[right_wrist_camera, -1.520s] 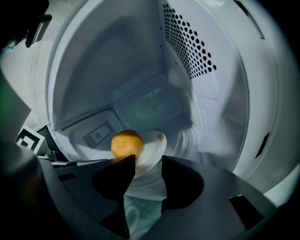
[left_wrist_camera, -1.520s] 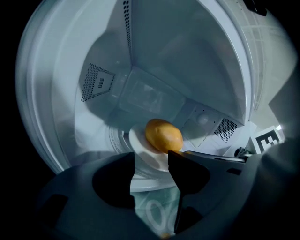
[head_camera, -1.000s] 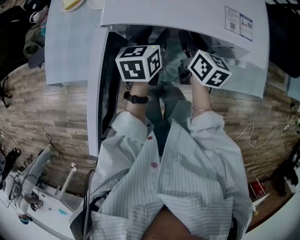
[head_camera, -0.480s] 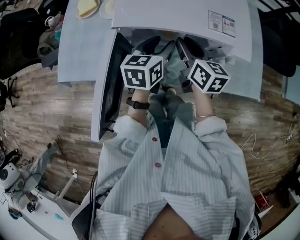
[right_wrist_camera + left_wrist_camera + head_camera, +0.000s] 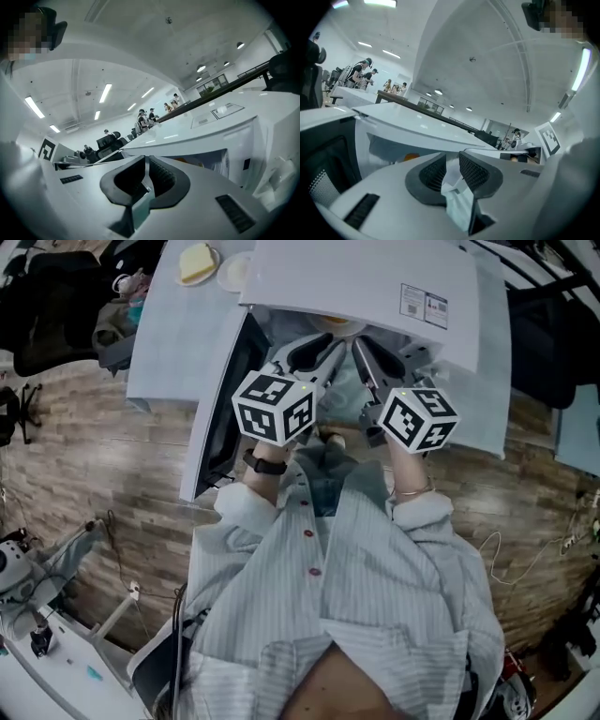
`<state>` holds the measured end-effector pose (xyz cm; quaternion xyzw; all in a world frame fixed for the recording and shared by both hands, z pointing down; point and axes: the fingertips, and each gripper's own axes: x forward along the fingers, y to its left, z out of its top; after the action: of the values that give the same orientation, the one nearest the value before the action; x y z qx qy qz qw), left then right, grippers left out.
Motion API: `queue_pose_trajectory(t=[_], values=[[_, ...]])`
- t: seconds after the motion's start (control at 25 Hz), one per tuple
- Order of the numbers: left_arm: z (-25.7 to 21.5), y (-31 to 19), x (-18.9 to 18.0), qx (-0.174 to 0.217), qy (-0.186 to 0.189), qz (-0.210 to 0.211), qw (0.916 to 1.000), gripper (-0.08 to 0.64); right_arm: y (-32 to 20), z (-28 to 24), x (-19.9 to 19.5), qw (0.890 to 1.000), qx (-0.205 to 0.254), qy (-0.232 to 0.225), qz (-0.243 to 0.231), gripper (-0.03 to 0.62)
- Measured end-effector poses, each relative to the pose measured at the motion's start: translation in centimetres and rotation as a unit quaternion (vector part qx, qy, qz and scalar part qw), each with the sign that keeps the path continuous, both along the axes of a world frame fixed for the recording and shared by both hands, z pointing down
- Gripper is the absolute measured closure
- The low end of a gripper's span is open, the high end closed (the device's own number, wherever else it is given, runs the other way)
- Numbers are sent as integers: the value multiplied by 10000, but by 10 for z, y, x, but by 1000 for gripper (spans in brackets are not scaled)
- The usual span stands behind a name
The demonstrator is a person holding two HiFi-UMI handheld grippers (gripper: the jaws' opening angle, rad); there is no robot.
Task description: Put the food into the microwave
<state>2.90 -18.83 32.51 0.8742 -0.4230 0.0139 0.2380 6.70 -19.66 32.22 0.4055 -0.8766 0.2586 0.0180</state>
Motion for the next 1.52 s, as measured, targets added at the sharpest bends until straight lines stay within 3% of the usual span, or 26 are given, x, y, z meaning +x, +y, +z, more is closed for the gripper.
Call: queue_pose_trajectory(t=[0.28, 0.56, 0.96, 1.52], values=[[-38, 25, 4, 434, -198, 206, 9987, 519, 28, -31, -8, 9982, 251, -152, -515, 552], [-47, 39, 13, 522, -66, 306, 9981, 551, 38, -44, 6, 9975, 367, -288, -530, 555], [-49, 38, 32, 493, 71, 434, 9978, 551, 32, -43, 21, 9977, 311, -344, -501, 557], [-47, 24, 34, 430, 117, 275, 9986, 551, 29, -45, 19, 9968, 381, -334, -624, 558]])
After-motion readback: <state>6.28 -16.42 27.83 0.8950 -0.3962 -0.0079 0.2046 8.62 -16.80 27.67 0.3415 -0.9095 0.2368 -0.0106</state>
